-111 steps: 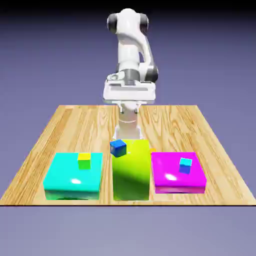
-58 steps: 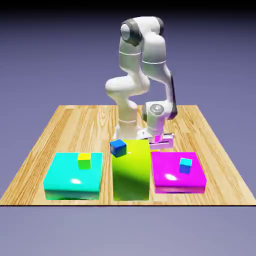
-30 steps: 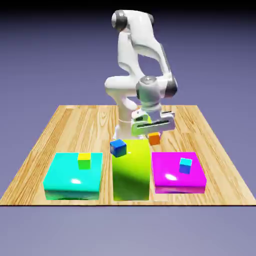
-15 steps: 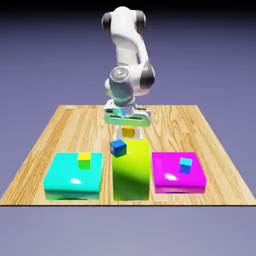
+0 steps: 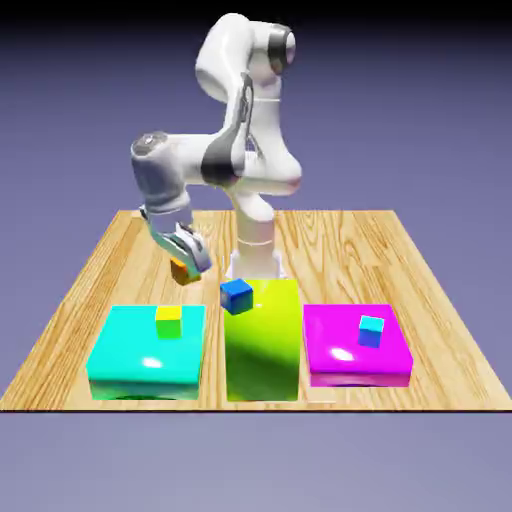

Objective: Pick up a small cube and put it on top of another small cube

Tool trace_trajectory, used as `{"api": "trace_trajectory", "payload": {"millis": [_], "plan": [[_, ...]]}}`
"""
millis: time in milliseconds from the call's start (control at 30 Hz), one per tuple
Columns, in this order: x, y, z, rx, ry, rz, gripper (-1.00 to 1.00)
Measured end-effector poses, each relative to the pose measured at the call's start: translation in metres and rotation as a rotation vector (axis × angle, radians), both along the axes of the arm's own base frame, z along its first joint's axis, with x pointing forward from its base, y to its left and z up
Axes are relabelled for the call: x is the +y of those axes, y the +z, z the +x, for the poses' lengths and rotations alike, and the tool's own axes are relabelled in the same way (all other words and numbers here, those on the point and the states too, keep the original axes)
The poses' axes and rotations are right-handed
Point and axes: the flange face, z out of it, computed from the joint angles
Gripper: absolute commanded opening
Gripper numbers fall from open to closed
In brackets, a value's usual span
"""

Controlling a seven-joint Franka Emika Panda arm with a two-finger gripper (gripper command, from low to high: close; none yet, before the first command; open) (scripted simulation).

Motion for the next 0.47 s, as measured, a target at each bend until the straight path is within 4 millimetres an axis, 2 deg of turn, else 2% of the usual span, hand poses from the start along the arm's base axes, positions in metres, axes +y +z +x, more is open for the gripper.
{"api": "trace_trajectory", "payload": {"millis": [67, 100, 233, 267, 333, 467], "plan": [[-0.026, 0.0, -0.002, -0.006, -0.09, -0.004, -1.0], [-0.016, -0.009, 0.003, 0.007, -0.092, 0.005, -1.0], [-0.008, -0.072, 0.0, 0.011, -0.099, 0.008, -1.0], [-0.008, -0.081, -0.002, 0.011, -0.101, 0.007, 1.0], [-0.008, -0.082, -0.002, 0.013, -0.102, 0.006, 1.0], [-0.018, -0.018, 0.001, 0.013, -0.105, 0.006, 1.0]]}}
